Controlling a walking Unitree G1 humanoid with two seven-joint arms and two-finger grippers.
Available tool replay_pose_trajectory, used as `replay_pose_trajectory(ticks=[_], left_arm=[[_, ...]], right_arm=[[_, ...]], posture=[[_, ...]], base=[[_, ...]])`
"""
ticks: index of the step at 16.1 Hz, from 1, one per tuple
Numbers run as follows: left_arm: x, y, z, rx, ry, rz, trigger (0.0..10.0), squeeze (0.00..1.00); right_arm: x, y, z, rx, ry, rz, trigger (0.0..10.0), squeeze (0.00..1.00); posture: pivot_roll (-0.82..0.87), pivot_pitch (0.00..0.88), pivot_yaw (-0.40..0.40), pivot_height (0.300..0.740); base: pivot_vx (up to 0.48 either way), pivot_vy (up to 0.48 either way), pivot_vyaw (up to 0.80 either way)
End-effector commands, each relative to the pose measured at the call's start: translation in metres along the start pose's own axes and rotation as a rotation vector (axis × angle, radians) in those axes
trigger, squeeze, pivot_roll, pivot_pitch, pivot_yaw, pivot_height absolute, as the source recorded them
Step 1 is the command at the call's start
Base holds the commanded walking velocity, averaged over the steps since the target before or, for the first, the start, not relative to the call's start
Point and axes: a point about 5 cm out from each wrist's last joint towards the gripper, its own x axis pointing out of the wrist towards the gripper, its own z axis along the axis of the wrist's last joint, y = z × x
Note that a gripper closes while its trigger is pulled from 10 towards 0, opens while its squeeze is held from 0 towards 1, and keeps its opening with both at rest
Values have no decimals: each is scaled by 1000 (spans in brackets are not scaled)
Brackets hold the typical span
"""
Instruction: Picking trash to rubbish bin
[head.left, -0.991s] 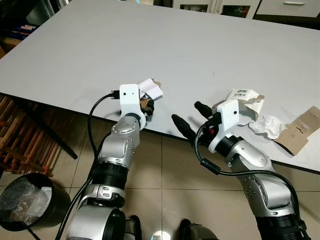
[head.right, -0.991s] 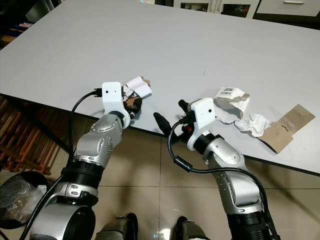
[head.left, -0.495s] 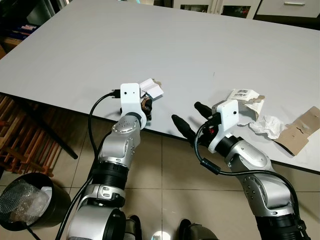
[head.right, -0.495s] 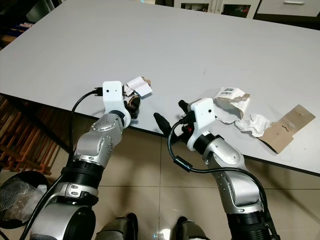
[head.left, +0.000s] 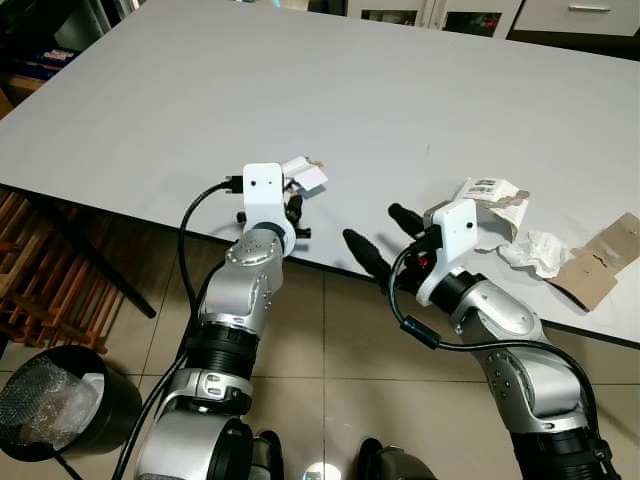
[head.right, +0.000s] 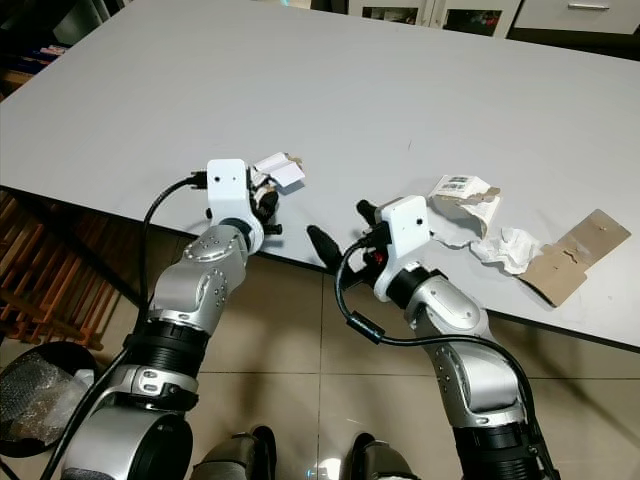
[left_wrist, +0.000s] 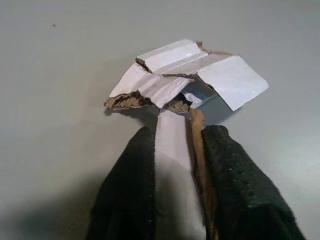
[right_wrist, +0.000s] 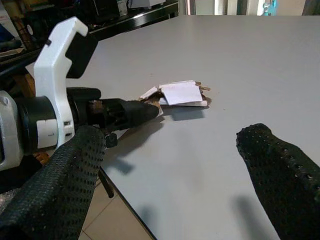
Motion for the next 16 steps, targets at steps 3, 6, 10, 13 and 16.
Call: replay_pose_trajectory(ticks=[3, 6, 10, 13, 16], left_arm=[[-2, -5, 3, 16, -20, -24, 0, 0], [-6, -8, 24, 111, -198, -25, 10000, 0], [-18, -12, 60, 208, -488, -6, 10000, 0], [-21, -9, 63, 221, -542, 34, 10000, 0], [-21, -9, 58, 223, -524, 38, 10000, 0]], right_arm=[[1, 1, -1, 7, -5, 5, 10000, 0], [2, 0, 0, 4, -9, -2, 10000, 0], [5, -4, 2, 1, -28, -35, 10000, 0], [6, -8, 3, 4, -43, -70, 10000, 0], [7, -8, 4, 7, -50, -74, 10000, 0]], posture=[[-73, 174, 24, 740], [-72, 170, 25, 740], [-69, 159, 31, 740], [-67, 157, 33, 740], [-68, 157, 37, 740]], base=[[0, 0, 0], [0, 0, 0], [0, 0, 0], [0, 0, 0], [0, 0, 0]])
